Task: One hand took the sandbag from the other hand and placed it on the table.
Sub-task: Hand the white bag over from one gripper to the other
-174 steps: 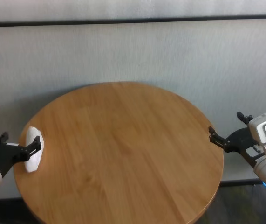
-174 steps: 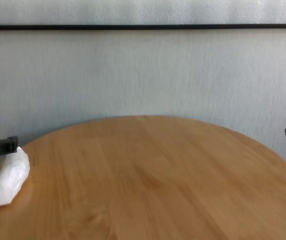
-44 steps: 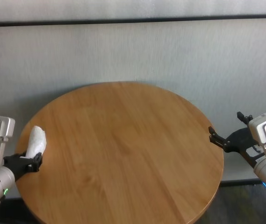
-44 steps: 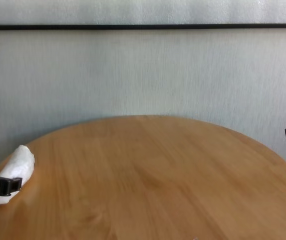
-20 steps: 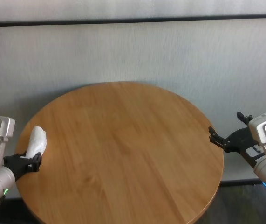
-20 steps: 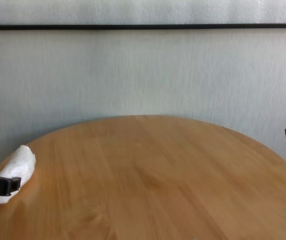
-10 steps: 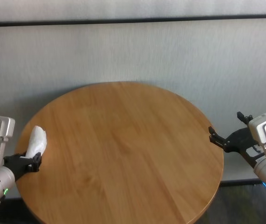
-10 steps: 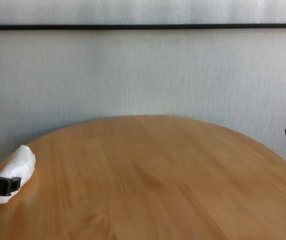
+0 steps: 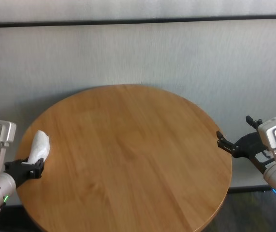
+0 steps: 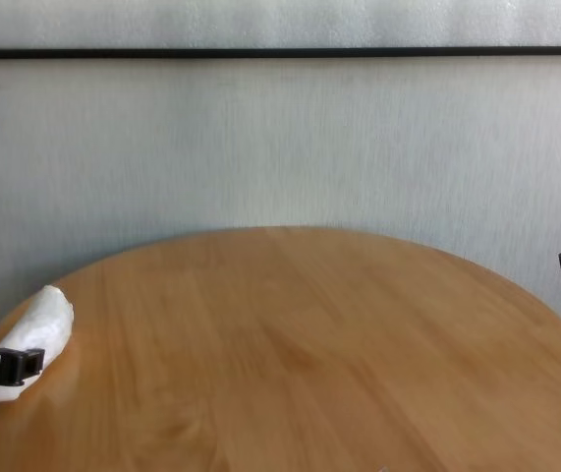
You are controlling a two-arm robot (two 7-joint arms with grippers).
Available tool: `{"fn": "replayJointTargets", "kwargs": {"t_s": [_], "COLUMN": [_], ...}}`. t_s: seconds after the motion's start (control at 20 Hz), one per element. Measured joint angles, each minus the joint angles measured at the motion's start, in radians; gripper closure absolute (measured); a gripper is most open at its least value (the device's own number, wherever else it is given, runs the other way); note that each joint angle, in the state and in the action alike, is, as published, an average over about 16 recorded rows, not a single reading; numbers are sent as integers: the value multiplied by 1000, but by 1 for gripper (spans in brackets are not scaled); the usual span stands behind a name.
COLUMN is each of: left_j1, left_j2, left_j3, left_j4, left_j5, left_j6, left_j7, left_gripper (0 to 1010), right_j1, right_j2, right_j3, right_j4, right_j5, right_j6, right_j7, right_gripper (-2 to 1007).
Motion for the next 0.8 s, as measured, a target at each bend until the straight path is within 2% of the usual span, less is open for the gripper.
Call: {"fn": "replayJointTargets", "kwargs": {"t_s": [0.4,0.8], "left_j1": [16,36], "left_j2": [-1,-3], "left_j3": [-9,-19], "left_j4": [-16,-40], "left_j5": [12,17], "left_j6": [-35,-113], "left_j7": [-30,-92], "left_gripper": [665,665], "right_j1": [0,0], "right_j2": [0,0], "right_j3": [0,0], "right_j4": [0,0], "right_j5": [0,0], "right_j6": [0,0], "right_j7": [0,0], "right_gripper": [4,4]}}
